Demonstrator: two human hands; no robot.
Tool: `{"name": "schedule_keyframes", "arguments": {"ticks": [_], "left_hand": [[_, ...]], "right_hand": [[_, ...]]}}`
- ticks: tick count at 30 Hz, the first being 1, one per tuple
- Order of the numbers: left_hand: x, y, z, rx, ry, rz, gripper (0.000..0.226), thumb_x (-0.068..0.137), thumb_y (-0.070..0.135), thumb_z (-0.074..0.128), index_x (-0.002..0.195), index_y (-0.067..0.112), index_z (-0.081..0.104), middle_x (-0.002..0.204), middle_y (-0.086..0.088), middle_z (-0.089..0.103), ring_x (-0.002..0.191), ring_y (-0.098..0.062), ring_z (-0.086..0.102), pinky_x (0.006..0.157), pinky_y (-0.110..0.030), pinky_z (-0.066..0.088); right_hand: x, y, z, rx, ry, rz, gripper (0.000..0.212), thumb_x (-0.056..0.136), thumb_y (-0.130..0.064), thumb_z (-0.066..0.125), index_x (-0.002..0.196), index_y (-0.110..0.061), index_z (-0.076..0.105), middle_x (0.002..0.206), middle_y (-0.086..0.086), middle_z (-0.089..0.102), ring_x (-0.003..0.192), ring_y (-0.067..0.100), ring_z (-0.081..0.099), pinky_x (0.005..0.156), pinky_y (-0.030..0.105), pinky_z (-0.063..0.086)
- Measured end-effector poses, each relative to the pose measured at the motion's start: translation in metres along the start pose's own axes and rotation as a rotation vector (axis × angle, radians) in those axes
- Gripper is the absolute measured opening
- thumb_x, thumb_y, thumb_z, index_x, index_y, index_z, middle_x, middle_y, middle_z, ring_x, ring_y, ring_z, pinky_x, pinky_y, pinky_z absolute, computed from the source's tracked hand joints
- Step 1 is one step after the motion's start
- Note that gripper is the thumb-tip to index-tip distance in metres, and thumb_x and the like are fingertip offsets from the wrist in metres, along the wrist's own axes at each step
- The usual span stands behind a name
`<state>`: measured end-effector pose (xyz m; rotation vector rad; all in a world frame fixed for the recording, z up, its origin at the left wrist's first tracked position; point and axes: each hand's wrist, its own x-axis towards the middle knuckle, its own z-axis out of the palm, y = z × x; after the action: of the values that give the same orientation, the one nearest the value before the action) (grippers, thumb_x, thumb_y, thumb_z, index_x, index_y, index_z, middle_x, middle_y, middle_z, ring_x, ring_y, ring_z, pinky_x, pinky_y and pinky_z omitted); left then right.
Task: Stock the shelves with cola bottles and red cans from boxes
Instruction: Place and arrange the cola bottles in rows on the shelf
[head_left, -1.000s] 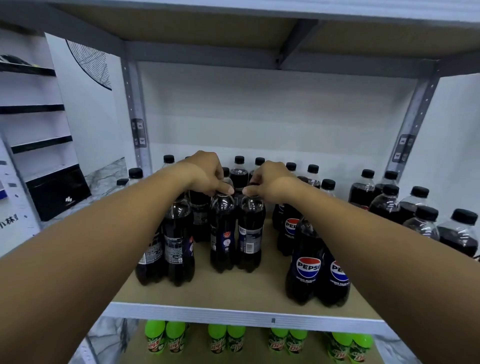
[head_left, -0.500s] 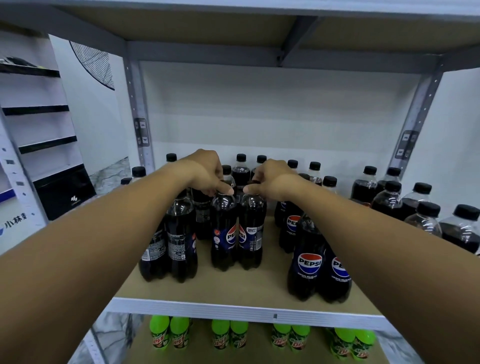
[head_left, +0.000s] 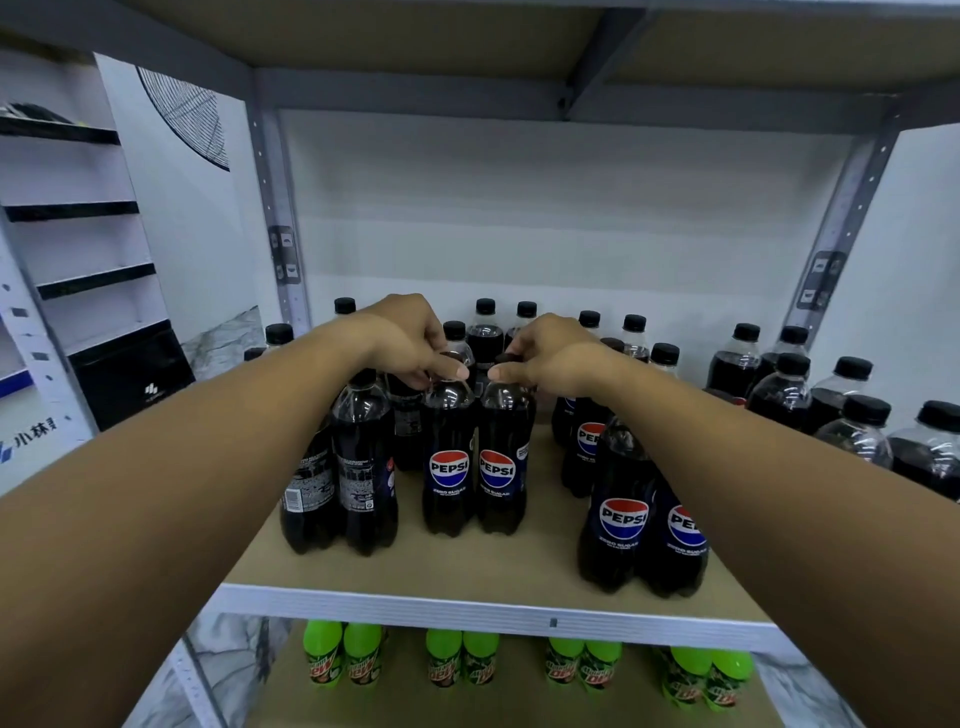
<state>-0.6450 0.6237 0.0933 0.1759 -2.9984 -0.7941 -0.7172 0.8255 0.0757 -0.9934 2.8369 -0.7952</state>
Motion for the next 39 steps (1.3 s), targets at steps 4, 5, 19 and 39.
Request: {"name": "schedule_keyframes", "arguments": {"ticks": [4, 5, 19, 39], "left_hand": [[-0.002, -0.003, 0.0, -0.029, -0.026, 0.02, 0.027, 0.083, 0.034, 0.085, 0.103, 0.018, 0.078, 0.087, 0.005, 0.08, 0.08, -0.011, 0.078, 0.097, -0.034, 0.058], [-0.002, -0.004, 0.0, -0.036, -0.02, 0.021, 0.026, 0.084, 0.035, 0.084, 0.102, 0.018, 0.078, 0.088, 0.005, 0.08, 0.08, -0.011, 0.078, 0.097, -0.034, 0.058], [0.0, 0.006, 0.014, 0.288, 0.033, 0.029, 0.046, 0.087, 0.047, 0.079, 0.113, 0.011, 0.07, 0.086, -0.002, 0.07, 0.083, -0.022, 0.07, 0.08, -0.032, 0.052], [-0.051, 0.006, 0.008, 0.303, -0.01, 0.166, 0.041, 0.086, 0.047, 0.079, 0.09, 0.01, 0.062, 0.083, -0.002, 0.075, 0.067, -0.013, 0.077, 0.083, -0.038, 0.059]], "right_hand": [[-0.001, 0.002, -0.001, 0.041, -0.049, -0.028, 0.029, 0.092, -0.038, 0.072, 0.111, -0.017, 0.073, 0.097, 0.003, 0.073, 0.092, 0.022, 0.071, 0.077, 0.029, 0.052], [-0.001, 0.003, -0.002, 0.058, -0.057, -0.028, 0.028, 0.092, -0.038, 0.072, 0.11, -0.017, 0.073, 0.097, 0.003, 0.074, 0.092, 0.022, 0.071, 0.077, 0.029, 0.053], [-0.008, 0.011, 0.021, 0.137, 0.087, -0.044, 0.032, 0.091, -0.041, 0.072, 0.109, -0.014, 0.069, 0.093, -0.002, 0.067, 0.09, 0.018, 0.064, 0.069, 0.026, 0.044], [-0.065, -0.015, 0.01, 0.228, -0.043, -0.078, 0.027, 0.093, -0.031, 0.072, 0.103, -0.006, 0.069, 0.084, 0.011, 0.069, 0.076, 0.025, 0.069, 0.078, 0.051, 0.062]]}}
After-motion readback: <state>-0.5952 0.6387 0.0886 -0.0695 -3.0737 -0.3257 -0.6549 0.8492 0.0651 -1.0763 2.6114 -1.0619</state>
